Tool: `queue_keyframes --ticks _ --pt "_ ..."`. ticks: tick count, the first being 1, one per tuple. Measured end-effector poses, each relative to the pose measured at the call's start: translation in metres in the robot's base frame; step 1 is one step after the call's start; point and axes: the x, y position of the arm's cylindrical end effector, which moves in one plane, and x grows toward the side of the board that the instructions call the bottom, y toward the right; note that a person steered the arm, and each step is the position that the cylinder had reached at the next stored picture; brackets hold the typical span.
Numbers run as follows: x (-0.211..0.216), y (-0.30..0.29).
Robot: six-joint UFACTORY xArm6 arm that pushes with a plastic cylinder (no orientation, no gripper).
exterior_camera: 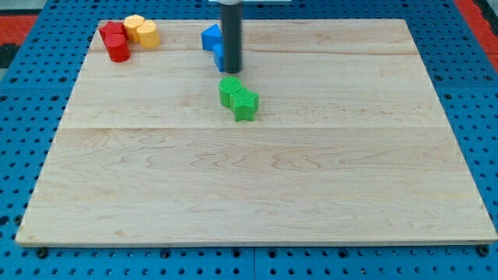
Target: Point your arm to the red circle
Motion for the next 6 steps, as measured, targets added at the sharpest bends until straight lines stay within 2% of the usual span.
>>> queue_keyframes --ticks 1,2,3,4,5,6 --pt "-0.027 -0.018" --pt "-0.012 -0.049" --pt "-0.024 -0.116" --pt "0.032 -0.157" --pt "0.056 -0.252" --pt "0.019 -0.253"
